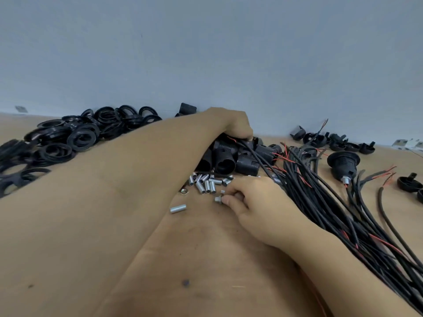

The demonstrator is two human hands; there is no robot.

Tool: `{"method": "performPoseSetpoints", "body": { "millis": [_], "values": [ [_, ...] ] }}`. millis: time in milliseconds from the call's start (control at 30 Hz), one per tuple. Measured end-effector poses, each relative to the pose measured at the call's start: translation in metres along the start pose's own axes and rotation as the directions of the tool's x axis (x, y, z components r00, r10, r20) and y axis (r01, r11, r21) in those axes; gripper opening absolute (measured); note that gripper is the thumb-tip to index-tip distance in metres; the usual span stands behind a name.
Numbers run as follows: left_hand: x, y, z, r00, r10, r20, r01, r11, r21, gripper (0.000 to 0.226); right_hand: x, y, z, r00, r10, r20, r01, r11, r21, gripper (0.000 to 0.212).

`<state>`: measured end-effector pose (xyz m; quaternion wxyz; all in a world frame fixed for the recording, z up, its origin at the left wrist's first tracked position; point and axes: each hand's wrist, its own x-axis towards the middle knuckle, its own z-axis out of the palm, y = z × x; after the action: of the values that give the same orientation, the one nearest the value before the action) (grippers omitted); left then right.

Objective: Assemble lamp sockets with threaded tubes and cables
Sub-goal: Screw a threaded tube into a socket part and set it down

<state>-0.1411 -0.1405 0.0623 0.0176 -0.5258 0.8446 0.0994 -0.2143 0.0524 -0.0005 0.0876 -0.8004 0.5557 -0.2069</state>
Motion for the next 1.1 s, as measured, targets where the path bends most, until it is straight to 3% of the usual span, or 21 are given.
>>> {"method": "performPoseSetpoints", "body": {
  "millis": [367, 500, 700, 967, 1100],
  "values": [
    [-0.024, -0.022, -0.002, 0.997, -0.047, -0.057, 0.052, 0.994, 0.098, 0.012, 0.003, 0.011, -0.01, 0.955, 0.286, -0.076, -0.291, 0.955, -0.059, 0.018],
    [-0.016, 0.0, -0.005, 0.982, 0.125, -0.144, -0.125, 0.992, 0.004, 0.032, 0.002, 0.012, -0.017, 0.941, 0.333, -0.053, -0.334, 0.942, -0.015, 0.018],
    [0.004, 0.057, 0.017, 0.927, 0.372, 0.044, -0.368, 0.926, -0.079, 0.045, -0.002, 0.012, -0.013, 0.927, 0.357, -0.12, -0.367, 0.927, -0.082, 0.016],
    [0.003, 0.016, 0.035, 0.939, 0.33, -0.099, -0.344, 0.913, -0.219, 0.036, -0.005, 0.018, -0.018, 0.848, 0.497, -0.184, -0.528, 0.818, -0.226, 0.012],
    [-0.003, 0.009, 0.027, 0.964, 0.255, -0.069, -0.264, 0.943, -0.201, 0.037, -0.004, 0.018, -0.023, 0.822, 0.55, -0.152, -0.57, 0.794, -0.211, 0.028]
  ]
}}
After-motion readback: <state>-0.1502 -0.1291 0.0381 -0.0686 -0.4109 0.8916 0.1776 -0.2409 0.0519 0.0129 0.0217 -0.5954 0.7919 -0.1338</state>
